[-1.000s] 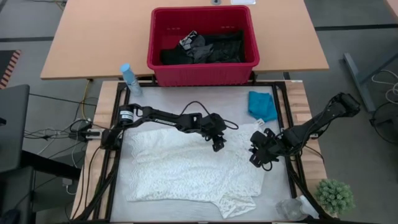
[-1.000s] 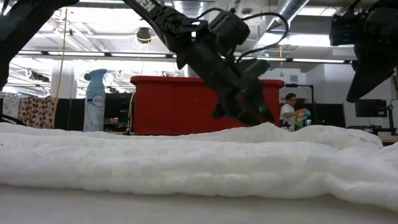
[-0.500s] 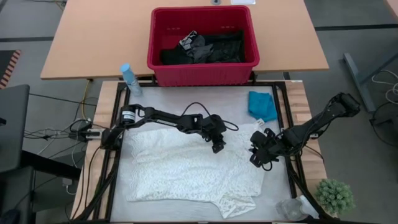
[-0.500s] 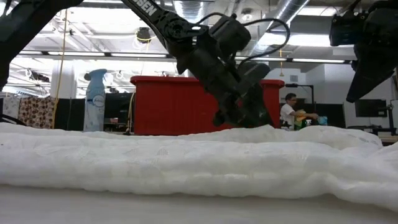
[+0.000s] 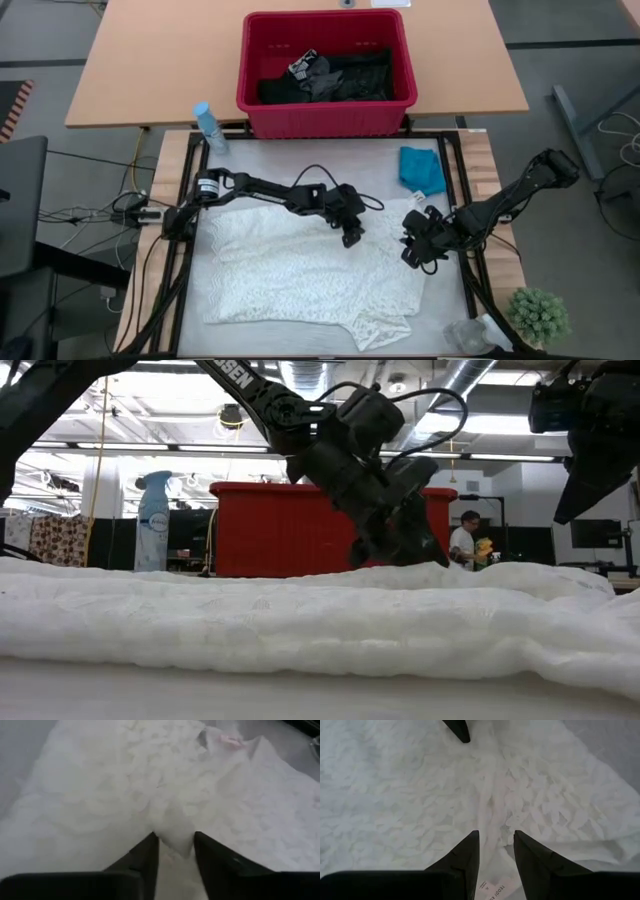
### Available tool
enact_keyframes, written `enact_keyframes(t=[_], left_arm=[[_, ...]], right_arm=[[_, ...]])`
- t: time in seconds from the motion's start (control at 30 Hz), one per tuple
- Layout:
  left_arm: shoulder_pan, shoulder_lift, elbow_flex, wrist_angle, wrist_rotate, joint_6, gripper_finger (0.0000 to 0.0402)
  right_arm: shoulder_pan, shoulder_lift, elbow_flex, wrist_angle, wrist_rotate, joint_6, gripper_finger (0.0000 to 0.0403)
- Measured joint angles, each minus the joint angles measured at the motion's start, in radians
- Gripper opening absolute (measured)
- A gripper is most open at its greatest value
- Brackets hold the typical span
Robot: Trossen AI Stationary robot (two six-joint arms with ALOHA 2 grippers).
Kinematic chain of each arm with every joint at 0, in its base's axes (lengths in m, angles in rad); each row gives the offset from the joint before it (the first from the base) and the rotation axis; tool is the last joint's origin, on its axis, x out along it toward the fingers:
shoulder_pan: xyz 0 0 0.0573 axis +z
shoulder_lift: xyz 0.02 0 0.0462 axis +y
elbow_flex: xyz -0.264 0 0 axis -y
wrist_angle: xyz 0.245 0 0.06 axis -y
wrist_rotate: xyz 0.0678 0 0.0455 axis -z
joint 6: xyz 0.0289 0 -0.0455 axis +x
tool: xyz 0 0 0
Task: Fold laundry
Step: Fold the white shirt
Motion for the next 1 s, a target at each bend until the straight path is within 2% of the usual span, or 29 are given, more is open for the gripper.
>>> enact_keyframes(t=[0.17,0.23,0.5,0.67,0.8,1.0], left_arm=[[-0.003,0.0,0.0,0.009,0.01,0.008,0.0024],[0.0,0.0,0.0,0.008,0.016,-0.009,0.0007],[0.004,0.0,0.0,0.004,0.027,-0.009,0.0002],[0.009,0.0,0.0,0.002,0.026,0.003,0.0002],[0.009,-0.001,0.0,-0.001,0.026,0.013,0.0002],[0.009,-0.002,0.0,-0.001,0.026,0.017,0.0002]], right_arm=[[0.009,0.002,0.0,-0.061,-0.006,0.053,0.0145],[0.023,0.007,0.0,-0.081,-0.018,0.065,0.0145],[0.082,0.008,-0.016,-0.081,0.0,0.222,0.0165],[0.103,0.008,-0.117,0.069,0.02,0.332,0.0207],[0.102,0.008,-0.181,0.175,0.025,0.339,0.0239],[0.113,0.008,-0.217,0.218,0.016,0.318,0.0241]])
